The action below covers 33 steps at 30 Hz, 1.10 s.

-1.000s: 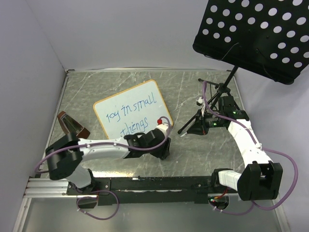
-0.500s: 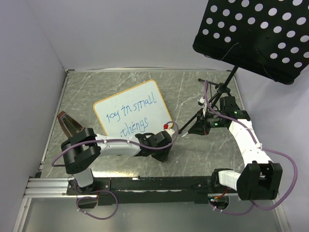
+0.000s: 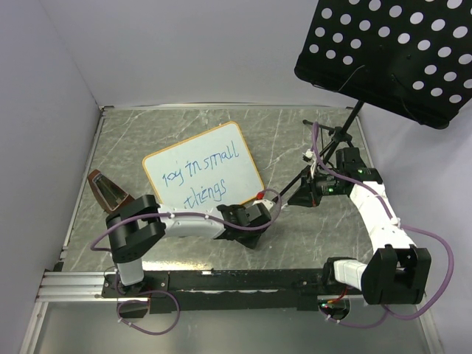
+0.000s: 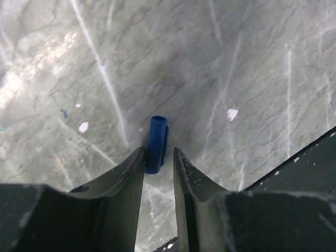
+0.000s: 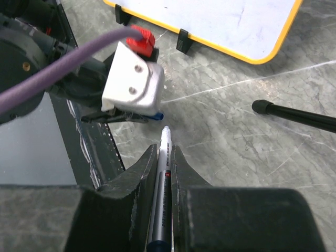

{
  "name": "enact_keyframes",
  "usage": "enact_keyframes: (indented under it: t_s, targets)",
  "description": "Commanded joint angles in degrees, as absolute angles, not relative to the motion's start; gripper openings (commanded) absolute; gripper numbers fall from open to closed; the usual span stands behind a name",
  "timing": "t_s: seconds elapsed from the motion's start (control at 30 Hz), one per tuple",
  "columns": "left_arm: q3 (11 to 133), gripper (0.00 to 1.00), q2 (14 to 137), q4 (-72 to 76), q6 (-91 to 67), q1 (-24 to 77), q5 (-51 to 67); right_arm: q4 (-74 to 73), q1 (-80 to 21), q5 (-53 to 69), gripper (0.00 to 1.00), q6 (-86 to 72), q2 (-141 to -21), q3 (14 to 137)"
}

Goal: Write a sentence on the whiteboard
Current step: Pick up the pen cap from the center of the board, then insert the whiteboard marker without the cap into the pen cap.

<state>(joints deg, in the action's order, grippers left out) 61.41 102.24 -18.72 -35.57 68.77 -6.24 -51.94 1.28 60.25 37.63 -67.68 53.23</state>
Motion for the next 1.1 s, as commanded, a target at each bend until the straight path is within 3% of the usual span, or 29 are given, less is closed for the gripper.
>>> enact_keyframes:
  t_s: [0.0, 0.07, 0.13, 0.17, 0.27, 0.47, 0.83, 1.07]
  targets:
    - [62.75, 0.33, 105.99, -21.09, -34.98, 70.31, -8.44, -52.65, 1.76, 62.40, 0.00, 39.46, -68.12, 54.84]
    - [62.93, 0.30, 107.74, -21.27, -34.89, 70.57, -9.23, -52.91, 1.85, 62.58, 0.00, 39.64, -68.29, 54.93]
    - [62.76, 0.21, 108.72, -21.36, -34.98, 70.58, -9.58, -53.00, 1.85, 62.49, 0.00, 39.81, -68.29, 54.93]
    - [62.49, 0.11, 108.98, -21.18, -35.15, 70.66, -10.28, -53.09, 1.85, 62.49, 0.00, 39.90, -68.38, 54.93]
    - [59.60, 0.01, 106.98, -19.08, -35.25, 70.84, -12.47, -53.35, 2.02, 62.40, 0.00, 40.43, -68.47, 54.76]
    - [46.70, 0.01, 95.99, -4.50, -33.31, 71.02, -17.75, -54.67, 1.93, 63.28, 0.00, 42.18, -70.22, 54.84]
    - [34.73, 0.01, 84.56, 17.73, -21.11, 71.89, -20.83, -60.46, 0.26, 70.92, 0.00, 49.29, -75.49, 56.60]
    - [20.84, 0.01, 78.31, 49.78, -5.64, 74.27, -16.79, -62.76, -5.62, 72.69, 0.00, 52.30, -77.52, 57.22]
